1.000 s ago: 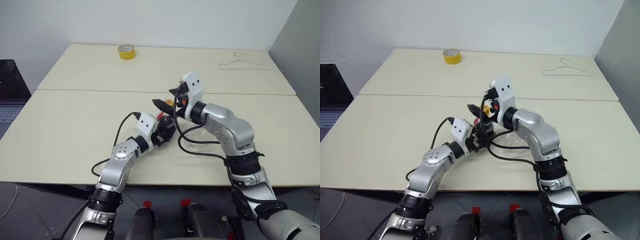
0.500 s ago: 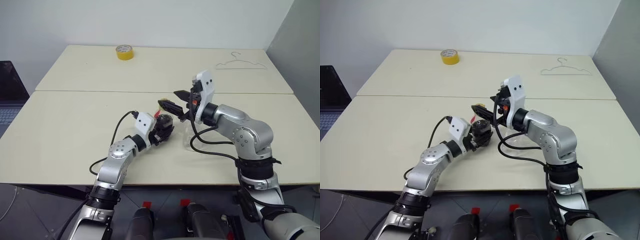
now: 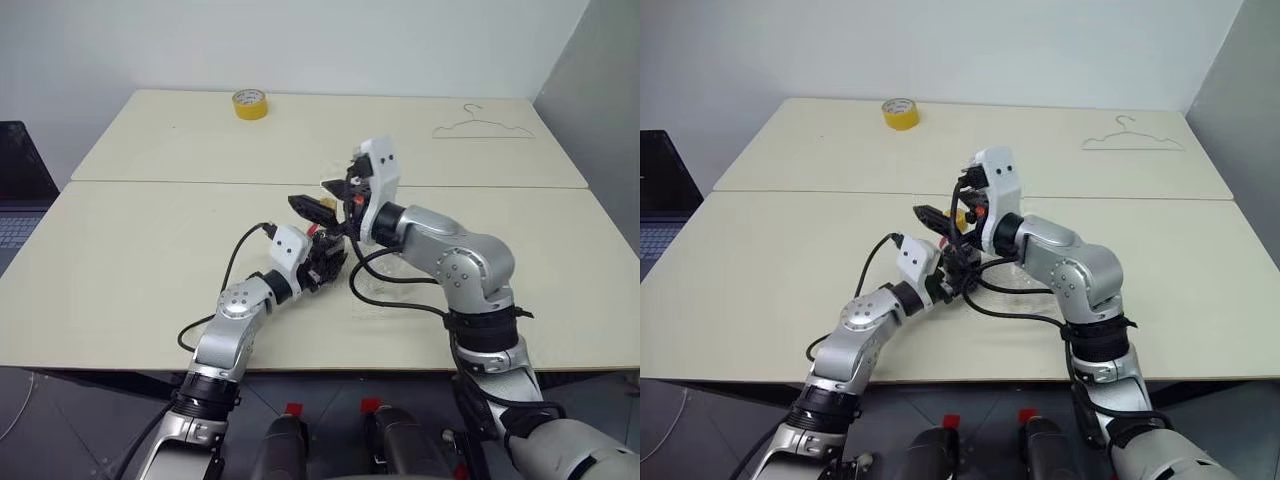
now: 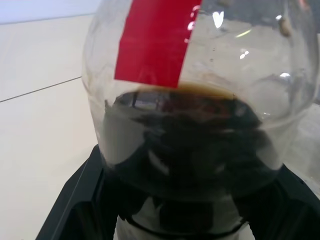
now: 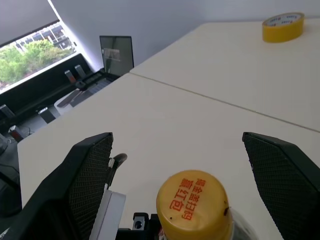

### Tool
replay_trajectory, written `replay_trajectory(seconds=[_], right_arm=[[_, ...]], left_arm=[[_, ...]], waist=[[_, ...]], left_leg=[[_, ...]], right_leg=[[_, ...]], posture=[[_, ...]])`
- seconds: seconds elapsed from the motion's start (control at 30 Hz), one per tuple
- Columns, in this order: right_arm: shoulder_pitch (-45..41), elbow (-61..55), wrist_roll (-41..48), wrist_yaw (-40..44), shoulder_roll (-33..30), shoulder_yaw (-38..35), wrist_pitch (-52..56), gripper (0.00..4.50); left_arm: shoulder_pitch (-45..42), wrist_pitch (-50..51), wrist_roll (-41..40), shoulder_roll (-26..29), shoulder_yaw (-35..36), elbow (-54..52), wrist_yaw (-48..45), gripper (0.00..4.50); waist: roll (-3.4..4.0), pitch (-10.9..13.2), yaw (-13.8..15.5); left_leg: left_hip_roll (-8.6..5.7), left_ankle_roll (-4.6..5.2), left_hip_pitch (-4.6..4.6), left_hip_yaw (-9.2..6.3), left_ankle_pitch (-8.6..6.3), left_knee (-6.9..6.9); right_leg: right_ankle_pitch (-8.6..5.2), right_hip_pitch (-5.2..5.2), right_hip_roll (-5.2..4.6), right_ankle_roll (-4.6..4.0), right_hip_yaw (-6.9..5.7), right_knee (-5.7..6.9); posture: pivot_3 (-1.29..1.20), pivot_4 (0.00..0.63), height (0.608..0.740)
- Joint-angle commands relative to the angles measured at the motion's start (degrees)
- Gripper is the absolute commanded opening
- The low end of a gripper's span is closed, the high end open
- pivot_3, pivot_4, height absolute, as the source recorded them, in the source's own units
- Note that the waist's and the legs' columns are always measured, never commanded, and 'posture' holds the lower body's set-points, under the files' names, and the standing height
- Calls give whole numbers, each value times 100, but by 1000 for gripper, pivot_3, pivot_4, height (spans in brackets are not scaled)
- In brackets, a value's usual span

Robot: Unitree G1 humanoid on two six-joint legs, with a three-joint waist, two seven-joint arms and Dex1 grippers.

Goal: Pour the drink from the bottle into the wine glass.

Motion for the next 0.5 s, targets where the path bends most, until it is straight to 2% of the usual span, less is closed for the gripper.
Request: replay_trajectory(seconds=[0.03, 0.23, 0.5], right_arm=[[-170, 132, -39, -96, 152, -75, -220, 4431], [-152, 351, 146, -319, 312, -530, -161, 4431], [24, 159, 184, -335, 186, -622, -29, 4431]], left_arm=[[153, 34, 187, -4, -70, 118, 98, 3093], [247, -72, 217, -15, -62, 81, 130, 3093], [297, -116, 209, 7, -88, 61, 123, 3093]], waist=[[0, 0, -1], [0, 0, 0], [0, 0, -3]], left_leg=[[1, 0, 0, -1, 0, 0], [0, 0, 0, 0, 0, 0], [1, 0, -1, -1, 0, -3]], right_leg=[[0, 0, 1, 0, -1, 0], [0, 0, 1, 0, 0, 1], [-1, -1, 2, -1, -1, 0]], posture=[[0, 150, 740], [0, 150, 740], [0, 150, 740]])
